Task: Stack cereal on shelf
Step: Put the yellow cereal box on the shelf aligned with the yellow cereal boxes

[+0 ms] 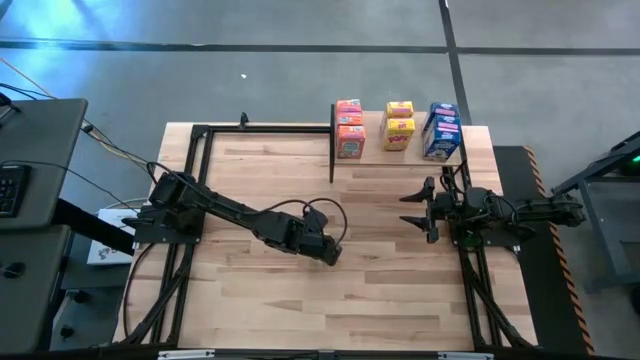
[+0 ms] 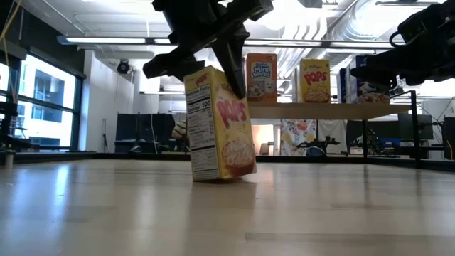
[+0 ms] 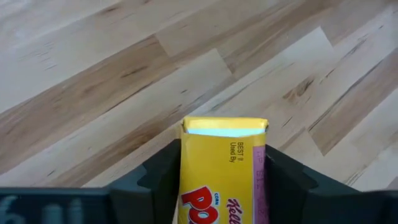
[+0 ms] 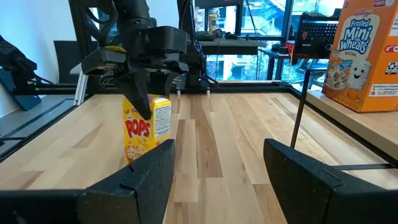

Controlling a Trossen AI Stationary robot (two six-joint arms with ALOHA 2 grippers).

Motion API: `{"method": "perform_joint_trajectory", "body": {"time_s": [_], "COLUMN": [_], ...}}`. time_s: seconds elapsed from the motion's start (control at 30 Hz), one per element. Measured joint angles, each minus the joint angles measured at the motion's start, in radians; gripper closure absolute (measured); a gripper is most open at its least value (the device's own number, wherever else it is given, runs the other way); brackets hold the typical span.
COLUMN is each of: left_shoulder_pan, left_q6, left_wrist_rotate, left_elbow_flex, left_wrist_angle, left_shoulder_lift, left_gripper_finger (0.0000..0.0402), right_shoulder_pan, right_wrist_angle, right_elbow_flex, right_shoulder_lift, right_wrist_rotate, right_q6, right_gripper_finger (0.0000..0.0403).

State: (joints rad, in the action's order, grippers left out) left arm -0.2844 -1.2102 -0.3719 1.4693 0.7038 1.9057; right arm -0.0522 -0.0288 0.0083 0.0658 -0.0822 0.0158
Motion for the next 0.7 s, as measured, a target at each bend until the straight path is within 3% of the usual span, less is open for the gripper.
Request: {"method": "perform_joint_trajectory", "body": {"time_s": [0.37,0.7], "left_shoulder_pan": [0.0,0.045], "left_q6": [0.093,0.527], "left_wrist_rotate": [0.004,0.101], "left_elbow_flex": [0.0,0.03], "left_wrist_angle": [-0.048,-0.181], "left_shoulder_lift": [0.0,0.001], "left_gripper_finger": [0.0267,0.0268], "right_shoulder_pan": [0.0,0.0], "right_wrist_angle": [0.0,0.0], "right_elbow_flex": [0.0,0.0], "right_shoulder_lift": [0.0,0.0], "right_wrist_rotate": [0.0,0.0], "right_q6": [0.0,0.0], "right_gripper_finger": [0.0164,0.0164]}}
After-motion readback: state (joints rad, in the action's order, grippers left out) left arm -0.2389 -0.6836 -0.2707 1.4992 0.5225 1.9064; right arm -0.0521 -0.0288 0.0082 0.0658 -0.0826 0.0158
